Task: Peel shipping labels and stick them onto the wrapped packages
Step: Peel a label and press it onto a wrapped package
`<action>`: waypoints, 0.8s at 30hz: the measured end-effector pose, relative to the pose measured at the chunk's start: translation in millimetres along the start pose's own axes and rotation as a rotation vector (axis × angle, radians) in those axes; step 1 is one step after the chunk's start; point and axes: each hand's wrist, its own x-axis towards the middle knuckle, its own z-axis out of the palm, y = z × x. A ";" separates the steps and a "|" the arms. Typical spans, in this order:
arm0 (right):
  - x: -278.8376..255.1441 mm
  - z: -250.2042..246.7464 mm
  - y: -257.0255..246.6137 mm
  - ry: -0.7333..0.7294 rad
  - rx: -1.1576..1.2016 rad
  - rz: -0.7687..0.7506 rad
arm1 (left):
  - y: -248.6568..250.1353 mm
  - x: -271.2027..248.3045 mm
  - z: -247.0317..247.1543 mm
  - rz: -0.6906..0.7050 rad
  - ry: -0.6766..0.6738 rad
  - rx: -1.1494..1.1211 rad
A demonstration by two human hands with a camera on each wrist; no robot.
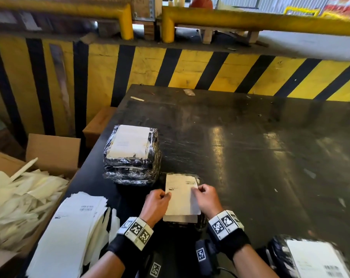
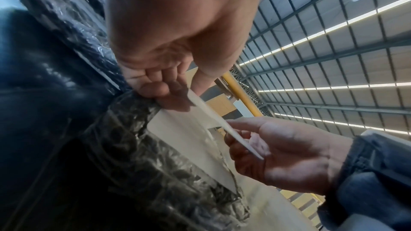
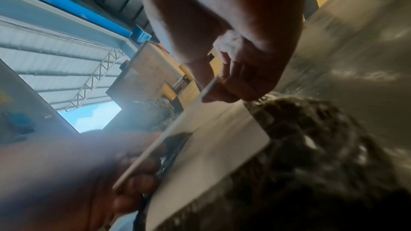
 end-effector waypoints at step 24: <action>10.6 1.5 10.0 -0.043 -0.326 0.066 | 6.9 12.5 7.4 -0.178 -0.073 0.508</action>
